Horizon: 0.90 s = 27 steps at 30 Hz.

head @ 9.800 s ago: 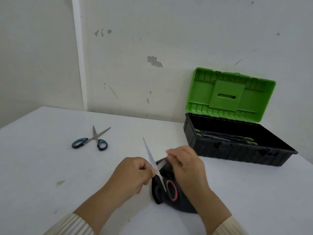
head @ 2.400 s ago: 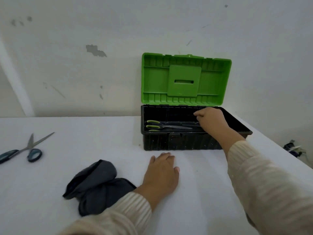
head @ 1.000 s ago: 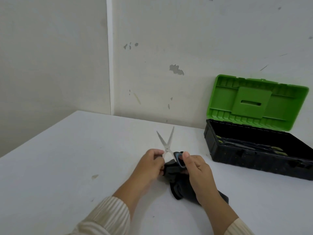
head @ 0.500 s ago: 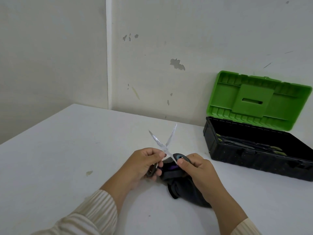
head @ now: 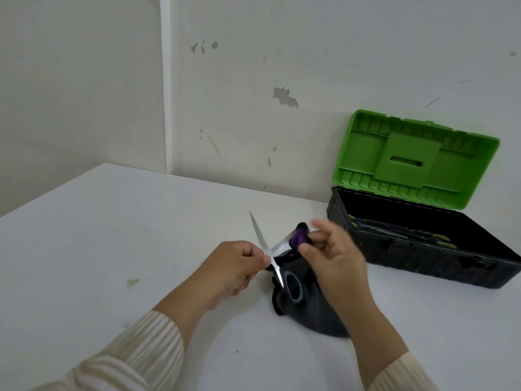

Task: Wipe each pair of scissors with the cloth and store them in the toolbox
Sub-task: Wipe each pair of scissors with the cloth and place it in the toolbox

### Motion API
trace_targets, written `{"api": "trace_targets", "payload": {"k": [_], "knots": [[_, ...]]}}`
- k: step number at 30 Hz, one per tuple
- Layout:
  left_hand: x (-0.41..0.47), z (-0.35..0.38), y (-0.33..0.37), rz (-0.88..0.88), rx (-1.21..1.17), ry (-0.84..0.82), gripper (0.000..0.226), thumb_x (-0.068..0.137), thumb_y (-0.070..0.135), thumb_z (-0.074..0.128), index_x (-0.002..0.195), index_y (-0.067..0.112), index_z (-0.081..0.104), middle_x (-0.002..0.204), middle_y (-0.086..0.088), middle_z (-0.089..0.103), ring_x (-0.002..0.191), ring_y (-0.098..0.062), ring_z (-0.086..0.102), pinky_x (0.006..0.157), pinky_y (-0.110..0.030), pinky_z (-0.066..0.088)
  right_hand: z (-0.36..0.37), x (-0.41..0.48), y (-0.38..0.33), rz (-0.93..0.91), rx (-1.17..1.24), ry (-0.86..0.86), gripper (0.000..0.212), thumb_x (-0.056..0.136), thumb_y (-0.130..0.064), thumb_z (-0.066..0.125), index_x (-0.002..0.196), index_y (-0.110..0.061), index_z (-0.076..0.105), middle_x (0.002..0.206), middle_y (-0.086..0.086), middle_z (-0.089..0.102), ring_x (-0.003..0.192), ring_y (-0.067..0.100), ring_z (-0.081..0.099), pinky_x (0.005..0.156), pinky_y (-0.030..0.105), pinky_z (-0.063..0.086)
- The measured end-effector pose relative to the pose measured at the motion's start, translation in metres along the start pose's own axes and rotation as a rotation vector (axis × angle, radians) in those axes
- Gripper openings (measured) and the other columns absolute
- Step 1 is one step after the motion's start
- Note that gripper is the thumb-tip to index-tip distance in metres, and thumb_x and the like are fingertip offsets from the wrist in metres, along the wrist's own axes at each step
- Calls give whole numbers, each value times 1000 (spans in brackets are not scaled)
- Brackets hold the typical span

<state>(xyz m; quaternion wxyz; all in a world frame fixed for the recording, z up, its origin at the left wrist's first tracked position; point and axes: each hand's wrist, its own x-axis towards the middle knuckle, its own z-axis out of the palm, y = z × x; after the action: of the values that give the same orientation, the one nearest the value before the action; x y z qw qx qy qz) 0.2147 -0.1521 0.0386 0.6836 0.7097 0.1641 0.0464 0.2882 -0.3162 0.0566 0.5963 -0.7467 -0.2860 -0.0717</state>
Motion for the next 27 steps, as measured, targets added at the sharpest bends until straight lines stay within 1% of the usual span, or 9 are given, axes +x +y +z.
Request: {"api": "trace_targets", "payload": {"k": [2, 5, 7, 10, 13, 17, 20, 24, 27], "knots": [[0, 7, -1, 43, 7, 26, 17, 86, 17, 67, 75, 5, 62, 45, 2, 43, 36, -13, 26, 37, -16, 19, 11, -6, -2, -111, -276, -135, 26, 80, -7, 66, 96, -28, 68, 85, -19, 63, 82, -7, 58, 76, 2, 41], [-2, 14, -4, 112, 72, 50, 20, 85, 19, 68, 69, 9, 61, 39, 10, 40, 32, -6, 27, 35, -15, 21, 17, -7, 3, -265, -465, -214, 19, 81, -13, 63, 99, -14, 72, 89, -3, 62, 82, 2, 57, 78, -1, 37], [-3, 16, -4, 139, 80, 58, 19, 84, 17, 68, 70, 7, 61, 40, 9, 40, 31, -5, 27, 36, -15, 23, 16, -5, 4, -228, -468, -178, 18, 81, -7, 65, 97, -13, 72, 87, 0, 55, 77, 2, 52, 74, 0, 37], [-2, 17, -3, 160, 97, 77, 20, 83, 17, 69, 66, 9, 61, 42, 7, 42, 33, -6, 29, 38, -15, 25, 17, -4, 5, -259, -535, -43, 14, 78, -4, 66, 86, -12, 73, 81, 6, 62, 81, 9, 50, 73, -4, 33], [-2, 18, -5, 160, 102, 80, 22, 83, 17, 69, 63, 11, 60, 39, 11, 42, 32, -4, 30, 38, -16, 25, 18, -6, 6, -280, -590, -69, 10, 77, -9, 66, 81, -14, 73, 78, 4, 67, 89, 9, 48, 75, -6, 30], [-1, 20, -6, 166, 146, 97, 20, 82, 19, 69, 66, 10, 61, 40, 11, 43, 33, -4, 31, 39, -15, 27, 16, -5, 4, -180, -534, -46, 10, 79, -8, 67, 83, -15, 73, 81, 2, 66, 78, -2, 45, 72, -4, 31], [-1, 20, -6, 164, 158, 100, 21, 82, 21, 69, 65, 11, 62, 41, 10, 43, 33, -5, 31, 39, -15, 26, 17, -7, 3, -150, -531, -106, 10, 80, -10, 67, 82, -18, 73, 80, -1, 67, 72, 2, 50, 69, -2, 34], [-1, 21, -6, 174, 191, 97, 22, 82, 23, 69, 65, 12, 61, 44, 7, 43, 34, -6, 31, 39, -15, 27, 12, -4, 4, -93, -493, -46, 11, 80, -12, 66, 84, -19, 73, 82, -1, 66, 75, 6, 53, 69, -1, 35], [-2, 21, -5, 175, 201, 106, 22, 83, 22, 69, 64, 13, 61, 41, 11, 43, 33, -2, 32, 39, -13, 27, 16, -8, 3, -103, -489, -130, 10, 79, -11, 67, 81, -18, 73, 77, -5, 63, 74, 3, 53, 69, 2, 36]]}}
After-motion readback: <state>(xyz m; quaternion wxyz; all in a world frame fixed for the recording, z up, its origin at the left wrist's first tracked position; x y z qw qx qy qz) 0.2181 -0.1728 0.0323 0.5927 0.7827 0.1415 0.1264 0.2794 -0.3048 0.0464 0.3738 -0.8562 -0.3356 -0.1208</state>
